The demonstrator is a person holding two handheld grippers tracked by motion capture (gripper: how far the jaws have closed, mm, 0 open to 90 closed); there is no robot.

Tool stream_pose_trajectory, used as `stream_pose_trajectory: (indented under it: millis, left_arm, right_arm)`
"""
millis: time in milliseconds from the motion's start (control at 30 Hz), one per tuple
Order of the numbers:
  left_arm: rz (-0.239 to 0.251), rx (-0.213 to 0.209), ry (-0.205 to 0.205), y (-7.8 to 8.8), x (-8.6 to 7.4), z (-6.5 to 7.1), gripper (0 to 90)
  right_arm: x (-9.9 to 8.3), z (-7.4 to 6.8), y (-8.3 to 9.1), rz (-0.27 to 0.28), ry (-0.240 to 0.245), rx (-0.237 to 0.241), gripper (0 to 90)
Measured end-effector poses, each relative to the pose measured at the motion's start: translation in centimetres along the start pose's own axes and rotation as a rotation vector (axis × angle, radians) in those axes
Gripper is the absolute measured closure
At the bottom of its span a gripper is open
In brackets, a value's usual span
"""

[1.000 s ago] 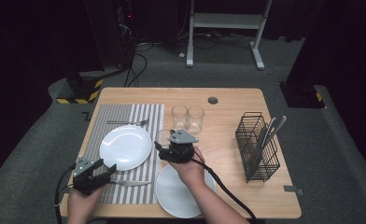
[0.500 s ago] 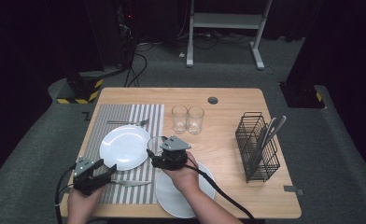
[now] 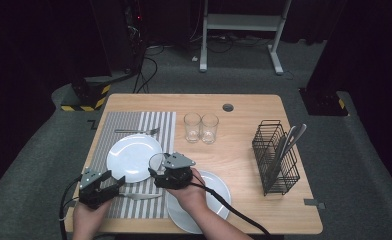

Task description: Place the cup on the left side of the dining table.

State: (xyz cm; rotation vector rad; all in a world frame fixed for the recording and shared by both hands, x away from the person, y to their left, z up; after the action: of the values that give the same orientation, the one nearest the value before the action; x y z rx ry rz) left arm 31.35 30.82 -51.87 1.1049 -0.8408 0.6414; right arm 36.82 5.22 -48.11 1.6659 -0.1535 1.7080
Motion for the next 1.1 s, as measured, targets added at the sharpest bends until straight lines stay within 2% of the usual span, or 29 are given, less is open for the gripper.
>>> stream_pose_trajectory:
  millis: [500,1100]
  left_arm:
    - [0.003,0.001,0.003,0.1,0.0,-0.1,37.0]
    - [0.003,0.002,0.003,0.1,0.0,-0.2,37.0]
  right_arm:
    - [-0.1,-1.7,-0.8,-0.016,0.025,0.041,27.9]
    - [-0.6,-1.8,-1.3,-0.032,0.031,0.035,27.9]
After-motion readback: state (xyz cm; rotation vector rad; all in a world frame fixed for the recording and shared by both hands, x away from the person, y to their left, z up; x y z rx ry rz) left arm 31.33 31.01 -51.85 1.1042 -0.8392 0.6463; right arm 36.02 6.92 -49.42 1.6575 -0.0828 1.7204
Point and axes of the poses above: each handheld gripper's, and its own axes: y roughly backward along the jaws, x roughly out of its top, z roughly to its right, the point moved 2 cm from there along -y, roughly forward along the jaws, and after that the axes turned 8 degrees about y, right-handed, at the moved point
